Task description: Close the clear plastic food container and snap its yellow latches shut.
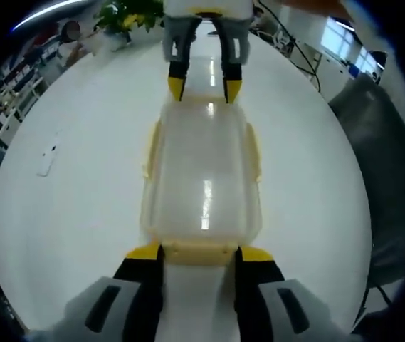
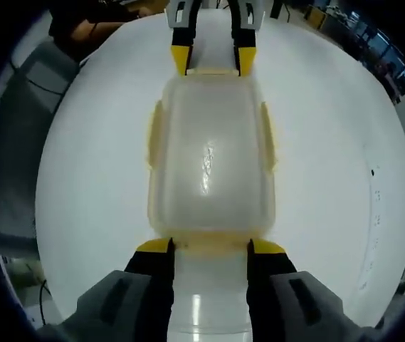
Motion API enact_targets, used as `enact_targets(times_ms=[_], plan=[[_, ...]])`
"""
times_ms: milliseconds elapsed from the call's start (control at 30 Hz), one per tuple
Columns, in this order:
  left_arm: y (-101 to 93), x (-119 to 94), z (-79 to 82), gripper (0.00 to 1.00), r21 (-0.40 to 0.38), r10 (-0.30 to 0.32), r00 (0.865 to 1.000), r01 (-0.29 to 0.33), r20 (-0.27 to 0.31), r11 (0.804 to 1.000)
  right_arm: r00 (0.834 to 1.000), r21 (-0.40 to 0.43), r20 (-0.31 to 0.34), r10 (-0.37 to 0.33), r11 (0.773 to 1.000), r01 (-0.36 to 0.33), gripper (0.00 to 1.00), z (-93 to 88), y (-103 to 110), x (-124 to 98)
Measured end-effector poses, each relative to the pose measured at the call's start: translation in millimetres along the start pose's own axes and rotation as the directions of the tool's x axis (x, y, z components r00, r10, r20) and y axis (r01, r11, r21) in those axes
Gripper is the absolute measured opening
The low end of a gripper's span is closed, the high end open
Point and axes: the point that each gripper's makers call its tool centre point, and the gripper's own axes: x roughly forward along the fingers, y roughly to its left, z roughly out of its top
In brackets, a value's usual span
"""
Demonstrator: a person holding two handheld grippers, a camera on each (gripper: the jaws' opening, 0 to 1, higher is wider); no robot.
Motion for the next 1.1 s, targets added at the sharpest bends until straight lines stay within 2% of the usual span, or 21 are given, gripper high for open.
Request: enact_targets(times_ms=[67, 100, 200, 367, 467, 567, 833, 1100], plan=[[-2.7, 0, -0.4, 0.34, 0.004, 0.000, 1.000, 0.000, -0.015, 1.000, 1.000, 0.000, -0.004, 0.006, 1.000, -0.006, 0.36, 2.3, 2, 0], [-4.6, -1, -3.6, 0.34, 0.007, -0.002, 0.999, 0.003, -0.040, 1.000, 1.000, -0.002, 0.001, 0.010, 1.000, -0.010, 0.36, 4.8, 5, -2], [-6.0, -5, -9.3, 0.34, 0.000, 0.008, 0.997, -0.008, -0.076, 1.000, 1.000, -0.015, 0.030, -0.001, 1.000, 0.001, 0.36, 17.0, 4, -13], [-8.0, -27, -2.1, 0.34, -0.020, 0.034, 0.999, -0.034, -0.001, 0.999, 0.999, -0.035, 0.040, -0.018, 0.999, 0.020, 0.36, 20.1, 2, -29], [-11.3, -40, 6.6, 0.34, -0.008, 0.059, 0.998, -0.059, 0.024, 0.998, 0.998, -0.044, 0.055, -0.032, 0.998, 0.035, 0.36, 21.5, 3, -42], [-12.6, -47, 15.4, 0.34, -0.004, 0.096, 0.995, -0.096, 0.026, 0.995, 0.997, -0.055, 0.065, -0.047, 0.997, 0.051, 0.36, 21.3, 4, -55], [-23.3, -60, 51.2, 0.33, 0.001, 0.132, 0.988, -0.133, 0.081, 0.991, 0.995, -0.073, 0.059, -0.079, 0.994, 0.083, 0.36, 0.9, 11, -86], [-30.9, -65, 84.6, 0.33, 0.014, 0.156, 0.981, -0.159, 0.118, 0.987, 0.993, -0.084, 0.051, -0.107, 0.990, 0.111, 0.36, -21.7, 16, -109]])
